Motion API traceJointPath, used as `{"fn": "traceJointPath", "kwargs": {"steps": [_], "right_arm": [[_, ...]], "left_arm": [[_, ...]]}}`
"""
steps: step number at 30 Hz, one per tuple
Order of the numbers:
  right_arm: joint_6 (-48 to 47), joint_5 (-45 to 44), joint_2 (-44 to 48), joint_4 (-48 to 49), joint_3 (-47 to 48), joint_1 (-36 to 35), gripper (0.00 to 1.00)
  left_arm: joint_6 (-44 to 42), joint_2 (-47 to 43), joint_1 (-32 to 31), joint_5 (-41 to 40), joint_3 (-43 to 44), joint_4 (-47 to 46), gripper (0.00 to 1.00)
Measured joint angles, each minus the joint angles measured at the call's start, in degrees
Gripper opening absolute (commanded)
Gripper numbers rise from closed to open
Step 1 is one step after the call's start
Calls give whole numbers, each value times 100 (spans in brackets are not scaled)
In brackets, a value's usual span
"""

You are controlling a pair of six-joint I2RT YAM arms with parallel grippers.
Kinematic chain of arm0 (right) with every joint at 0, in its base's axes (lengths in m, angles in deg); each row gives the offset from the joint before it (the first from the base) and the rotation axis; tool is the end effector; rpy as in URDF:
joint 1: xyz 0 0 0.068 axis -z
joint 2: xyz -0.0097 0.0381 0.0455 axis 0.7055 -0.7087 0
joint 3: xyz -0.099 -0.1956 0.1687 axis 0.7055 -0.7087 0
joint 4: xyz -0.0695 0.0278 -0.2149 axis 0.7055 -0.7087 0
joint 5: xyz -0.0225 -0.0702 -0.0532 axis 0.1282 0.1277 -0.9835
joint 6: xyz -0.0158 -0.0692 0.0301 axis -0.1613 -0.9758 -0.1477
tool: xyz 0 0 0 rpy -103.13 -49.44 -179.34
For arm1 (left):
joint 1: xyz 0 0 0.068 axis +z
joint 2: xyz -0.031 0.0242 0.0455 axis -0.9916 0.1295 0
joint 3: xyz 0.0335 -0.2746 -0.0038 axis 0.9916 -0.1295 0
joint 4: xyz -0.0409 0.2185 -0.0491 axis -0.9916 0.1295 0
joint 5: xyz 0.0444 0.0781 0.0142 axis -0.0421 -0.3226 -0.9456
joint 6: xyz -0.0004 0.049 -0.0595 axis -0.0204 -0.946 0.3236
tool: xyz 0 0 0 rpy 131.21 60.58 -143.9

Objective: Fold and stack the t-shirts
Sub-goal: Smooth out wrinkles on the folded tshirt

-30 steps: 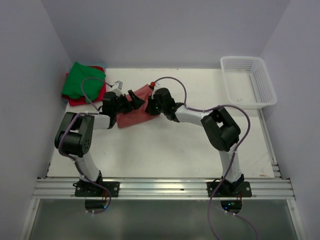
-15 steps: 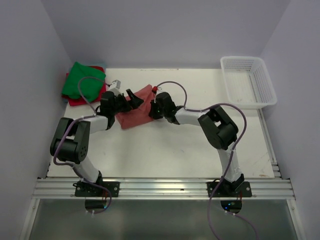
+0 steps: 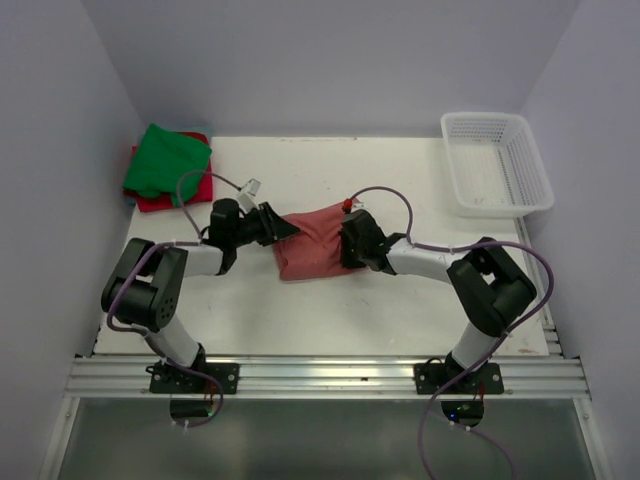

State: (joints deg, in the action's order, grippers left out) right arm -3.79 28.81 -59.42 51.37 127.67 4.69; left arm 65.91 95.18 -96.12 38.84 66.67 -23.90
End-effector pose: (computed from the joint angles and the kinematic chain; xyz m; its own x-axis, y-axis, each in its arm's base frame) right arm 0.2627 0.2121 0.1648 -0.7992 -0.0255 -0.6006 -0.2153 0.9449 0.2464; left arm 0.3037 -0.1099 0.1850 -0.7568 -0.4270 -0.4949 0.2076 0.5608 -0.8015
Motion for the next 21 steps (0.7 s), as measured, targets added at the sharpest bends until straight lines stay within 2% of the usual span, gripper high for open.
{"fn": "traceJointPath", "kwargs": {"steps": [2, 6, 13, 21], "right_arm": [[22, 0, 9, 15, -11, 0, 0], [48, 2, -17, 39, -11, 0, 0], [48, 4, -20, 46, -7, 0, 0], [50, 9, -20, 50, -7, 0, 0]], "left_arm": [[293, 267, -232, 367, 20, -518, 0], [721, 678, -597, 951, 164, -1285, 0], [940, 1290, -837, 1355, 1016, -1773, 0], [999, 2723, -879, 1281, 1978, -1453, 0]]}}
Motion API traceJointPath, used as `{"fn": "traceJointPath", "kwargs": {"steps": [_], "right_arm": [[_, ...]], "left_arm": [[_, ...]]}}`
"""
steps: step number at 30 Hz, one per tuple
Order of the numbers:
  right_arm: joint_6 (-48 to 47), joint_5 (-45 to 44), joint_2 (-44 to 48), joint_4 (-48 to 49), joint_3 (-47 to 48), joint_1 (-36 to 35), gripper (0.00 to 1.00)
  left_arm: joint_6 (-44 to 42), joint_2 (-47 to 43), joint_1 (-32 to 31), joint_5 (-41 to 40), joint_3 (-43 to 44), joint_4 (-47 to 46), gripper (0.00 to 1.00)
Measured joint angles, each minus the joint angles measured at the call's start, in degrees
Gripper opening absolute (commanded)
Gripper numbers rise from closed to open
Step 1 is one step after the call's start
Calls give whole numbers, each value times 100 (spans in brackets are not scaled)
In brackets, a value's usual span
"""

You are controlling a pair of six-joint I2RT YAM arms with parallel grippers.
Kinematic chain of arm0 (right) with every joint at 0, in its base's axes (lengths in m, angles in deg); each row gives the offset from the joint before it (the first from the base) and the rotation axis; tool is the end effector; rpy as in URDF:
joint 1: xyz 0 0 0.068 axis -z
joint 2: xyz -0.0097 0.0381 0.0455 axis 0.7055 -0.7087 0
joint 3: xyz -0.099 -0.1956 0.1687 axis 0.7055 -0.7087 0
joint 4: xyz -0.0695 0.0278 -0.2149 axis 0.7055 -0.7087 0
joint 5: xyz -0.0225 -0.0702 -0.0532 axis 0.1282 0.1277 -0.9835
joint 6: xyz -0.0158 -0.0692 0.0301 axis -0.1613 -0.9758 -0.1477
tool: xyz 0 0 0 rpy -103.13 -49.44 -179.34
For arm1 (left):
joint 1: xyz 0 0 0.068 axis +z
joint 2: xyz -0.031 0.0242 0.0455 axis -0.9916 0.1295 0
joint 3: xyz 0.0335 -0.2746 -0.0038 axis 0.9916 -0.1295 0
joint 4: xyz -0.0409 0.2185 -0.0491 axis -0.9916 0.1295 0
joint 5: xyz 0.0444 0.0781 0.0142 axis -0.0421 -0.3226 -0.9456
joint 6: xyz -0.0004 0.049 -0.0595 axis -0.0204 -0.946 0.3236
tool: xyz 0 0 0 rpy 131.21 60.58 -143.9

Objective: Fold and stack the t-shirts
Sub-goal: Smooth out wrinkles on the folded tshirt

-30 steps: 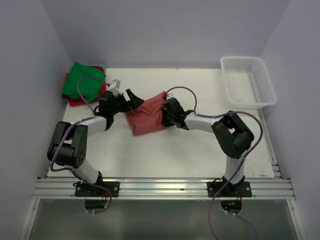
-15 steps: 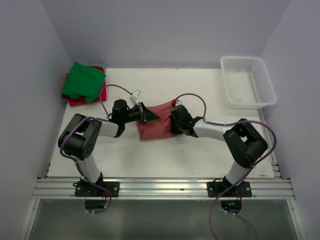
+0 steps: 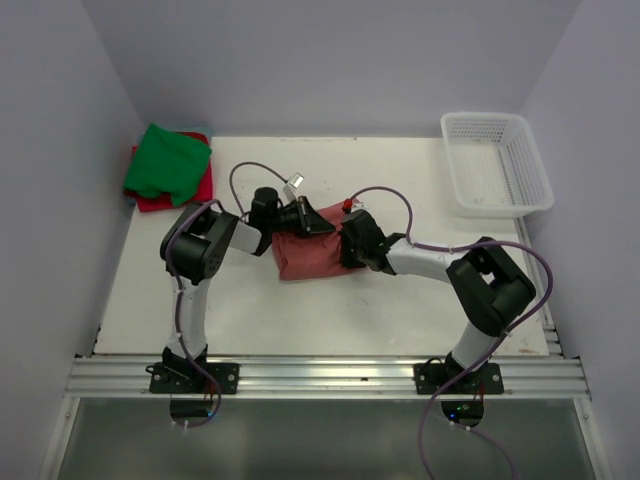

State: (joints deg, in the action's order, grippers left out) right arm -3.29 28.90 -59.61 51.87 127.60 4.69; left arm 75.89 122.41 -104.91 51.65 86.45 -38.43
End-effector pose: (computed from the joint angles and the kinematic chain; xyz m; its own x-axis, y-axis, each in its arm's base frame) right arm 0.2633 0.2127 0.1642 -0.7995 -0.0159 -0.6004 -0.2099 0.9440 0.2545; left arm 0.3683 -0.2022 0.1438 -0.8882 -0.2519 -0.3844 0.3026 0.3090 -0.9017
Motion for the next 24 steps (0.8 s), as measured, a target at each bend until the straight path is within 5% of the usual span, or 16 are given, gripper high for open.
{"fn": "traceJointPath", "kwargs": {"steps": [5, 16, 24], "right_arm": [[0, -4, 0, 0, 0, -4, 0], [22, -55, 4, 245, -107, -4, 0], [74, -55, 79, 267, -210, -9, 0]], "left_arm": [[-278, 380, -90, -243, 413, 632, 0], [-1644, 380, -87, -2085, 1897, 3248, 0], [-2194, 568, 817, -3222, 2448, 3731, 0]]}}
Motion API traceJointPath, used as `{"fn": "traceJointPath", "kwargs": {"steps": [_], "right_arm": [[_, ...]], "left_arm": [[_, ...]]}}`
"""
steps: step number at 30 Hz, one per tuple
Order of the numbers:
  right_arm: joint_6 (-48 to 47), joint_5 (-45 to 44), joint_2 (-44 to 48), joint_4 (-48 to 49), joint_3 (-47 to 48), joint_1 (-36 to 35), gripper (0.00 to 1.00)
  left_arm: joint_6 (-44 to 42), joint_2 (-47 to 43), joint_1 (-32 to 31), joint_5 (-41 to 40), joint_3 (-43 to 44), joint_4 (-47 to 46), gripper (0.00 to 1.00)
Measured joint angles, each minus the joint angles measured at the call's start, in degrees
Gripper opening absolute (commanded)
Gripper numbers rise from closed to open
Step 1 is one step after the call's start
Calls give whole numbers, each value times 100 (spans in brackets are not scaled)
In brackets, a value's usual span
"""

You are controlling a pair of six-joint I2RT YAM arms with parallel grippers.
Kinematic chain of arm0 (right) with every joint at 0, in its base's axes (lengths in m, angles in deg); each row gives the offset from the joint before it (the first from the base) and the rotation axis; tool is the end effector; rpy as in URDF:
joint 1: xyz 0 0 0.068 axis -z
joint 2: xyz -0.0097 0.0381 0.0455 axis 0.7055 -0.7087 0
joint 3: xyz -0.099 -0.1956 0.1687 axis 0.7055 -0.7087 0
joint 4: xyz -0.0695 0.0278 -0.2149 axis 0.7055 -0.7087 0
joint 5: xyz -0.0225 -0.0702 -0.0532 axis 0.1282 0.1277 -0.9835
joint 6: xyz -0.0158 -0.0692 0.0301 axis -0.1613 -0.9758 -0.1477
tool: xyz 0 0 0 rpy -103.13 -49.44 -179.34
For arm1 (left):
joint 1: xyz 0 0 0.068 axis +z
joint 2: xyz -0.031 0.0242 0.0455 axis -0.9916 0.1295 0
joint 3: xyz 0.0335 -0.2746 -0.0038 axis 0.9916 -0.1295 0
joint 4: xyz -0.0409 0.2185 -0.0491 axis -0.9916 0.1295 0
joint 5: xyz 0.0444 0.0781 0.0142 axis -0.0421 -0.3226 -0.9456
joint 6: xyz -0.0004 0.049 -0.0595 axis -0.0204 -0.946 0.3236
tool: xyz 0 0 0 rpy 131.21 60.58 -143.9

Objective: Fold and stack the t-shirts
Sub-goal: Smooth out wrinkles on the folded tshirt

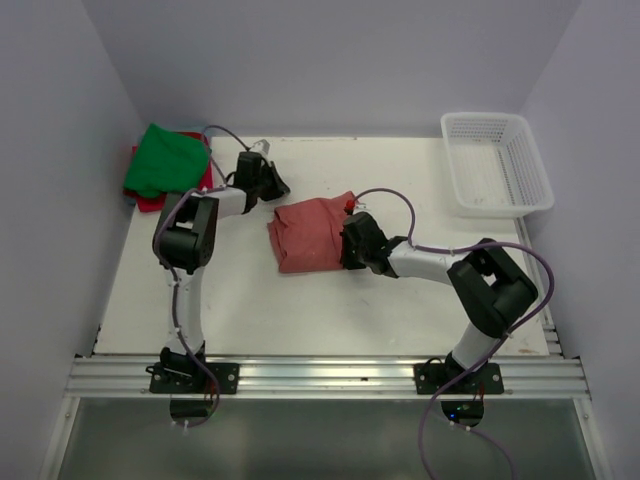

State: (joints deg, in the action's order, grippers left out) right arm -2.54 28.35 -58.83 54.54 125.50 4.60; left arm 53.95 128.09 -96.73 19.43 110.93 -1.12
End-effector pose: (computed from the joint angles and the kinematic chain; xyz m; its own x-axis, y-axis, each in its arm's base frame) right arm 0.2605 0.2102 0.1626 -0.7885 0.0061 -0.6150 -0.2010 0.9425 0.2670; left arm 0.4642 -0.1330 0.1384 -0.6977 -0.3696 -0.6137 0.0530 0.8277 -0.5586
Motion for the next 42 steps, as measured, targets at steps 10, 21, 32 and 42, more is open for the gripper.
{"fn": "traceJointPath", "kwargs": {"steps": [10, 21, 32, 42], "right_arm": [[31, 2, -4, 13, -7, 0, 0], [28, 2, -31, -17, 35, 0, 0], [28, 0, -35, -59, 59, -4, 0], [35, 46, -186, 7, 192, -57, 0]], "left_arm": [[-68, -1467, 236, 260, -1287, -46, 0], [629, -2380, -527, 2052, -2361, -1624, 0], [485, -1552, -671, 1554, -2739, -866, 0], [-90, -2579, -691, -778, -2868, 791, 0]]}}
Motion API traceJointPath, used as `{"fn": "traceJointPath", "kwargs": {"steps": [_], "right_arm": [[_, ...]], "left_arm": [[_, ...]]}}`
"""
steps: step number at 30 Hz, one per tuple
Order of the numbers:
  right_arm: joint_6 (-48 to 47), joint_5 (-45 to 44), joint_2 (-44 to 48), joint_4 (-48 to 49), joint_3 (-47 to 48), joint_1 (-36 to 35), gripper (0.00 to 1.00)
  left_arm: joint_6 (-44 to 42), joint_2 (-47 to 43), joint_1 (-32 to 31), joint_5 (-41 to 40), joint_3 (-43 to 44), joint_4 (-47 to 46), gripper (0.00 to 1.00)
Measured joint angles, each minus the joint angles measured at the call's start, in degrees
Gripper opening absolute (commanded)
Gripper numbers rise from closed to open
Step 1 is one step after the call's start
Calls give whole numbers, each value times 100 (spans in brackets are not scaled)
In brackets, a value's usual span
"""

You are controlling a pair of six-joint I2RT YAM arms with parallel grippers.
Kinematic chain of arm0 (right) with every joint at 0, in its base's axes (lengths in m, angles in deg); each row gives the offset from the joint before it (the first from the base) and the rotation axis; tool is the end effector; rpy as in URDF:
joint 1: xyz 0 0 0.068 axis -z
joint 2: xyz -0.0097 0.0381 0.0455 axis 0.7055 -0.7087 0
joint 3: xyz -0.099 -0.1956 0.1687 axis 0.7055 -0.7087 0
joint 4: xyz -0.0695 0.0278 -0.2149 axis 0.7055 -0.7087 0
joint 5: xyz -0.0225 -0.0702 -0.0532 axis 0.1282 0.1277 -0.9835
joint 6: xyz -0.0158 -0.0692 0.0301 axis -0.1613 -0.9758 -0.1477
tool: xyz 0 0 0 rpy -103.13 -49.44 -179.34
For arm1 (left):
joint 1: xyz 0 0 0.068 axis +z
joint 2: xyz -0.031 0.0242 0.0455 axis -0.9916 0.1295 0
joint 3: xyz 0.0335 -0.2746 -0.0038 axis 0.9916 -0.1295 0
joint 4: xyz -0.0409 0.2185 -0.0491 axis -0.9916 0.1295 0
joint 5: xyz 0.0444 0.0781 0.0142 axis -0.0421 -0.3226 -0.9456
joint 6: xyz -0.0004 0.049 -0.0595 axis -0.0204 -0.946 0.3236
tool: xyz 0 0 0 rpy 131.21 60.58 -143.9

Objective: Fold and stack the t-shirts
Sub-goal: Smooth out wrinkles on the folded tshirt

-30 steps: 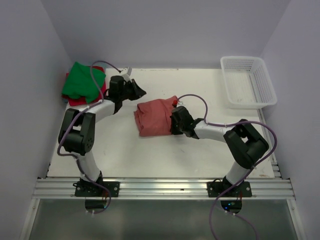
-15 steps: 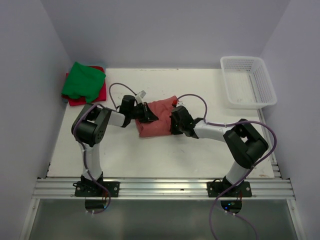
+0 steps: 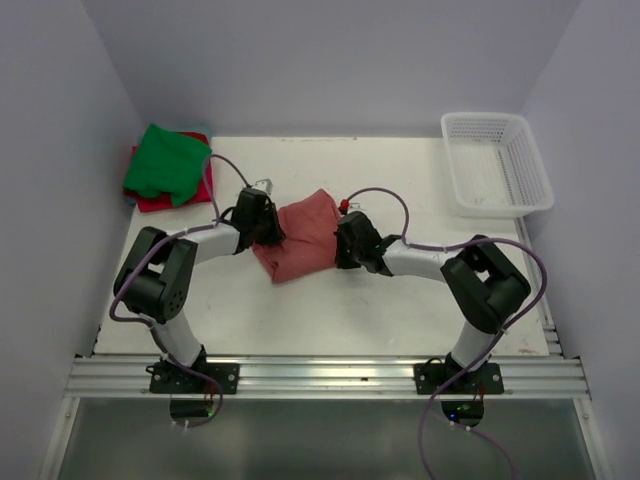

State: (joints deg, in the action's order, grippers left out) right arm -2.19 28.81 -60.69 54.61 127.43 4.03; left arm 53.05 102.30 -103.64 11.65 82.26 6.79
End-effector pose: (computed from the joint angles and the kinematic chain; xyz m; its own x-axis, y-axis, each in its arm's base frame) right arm 0.2649 0.2191 0.1617 -0.7911 0.0035 -0.6117 -0.2100 0.9377 0.2769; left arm 0.3263 -0.1328 0.1577 -0.7918 -0.2610 -0.5522 0.0034 0.9022 -0.4314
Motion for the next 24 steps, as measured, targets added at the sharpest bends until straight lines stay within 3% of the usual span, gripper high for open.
{"fn": "traceJointPath", "kwargs": {"steps": [11, 17, 21, 24], "right_arm": [[-7, 20, -116, -70, 79, -9, 0], [-192, 549, 52, -142, 37, 7, 0], [-328, 1054, 138, -155, 286, 2, 0], [-415, 1287, -101, -184, 1010, 26, 0]], "left_arm": [[-306, -1106, 391, -1032, -496, 754, 0], [-474, -1867, 354, -533, -562, 595, 0], [-466, -1628, 264, -85, -680, 238, 0], [-402, -1453, 173, 212, -1008, -74, 0]]}}
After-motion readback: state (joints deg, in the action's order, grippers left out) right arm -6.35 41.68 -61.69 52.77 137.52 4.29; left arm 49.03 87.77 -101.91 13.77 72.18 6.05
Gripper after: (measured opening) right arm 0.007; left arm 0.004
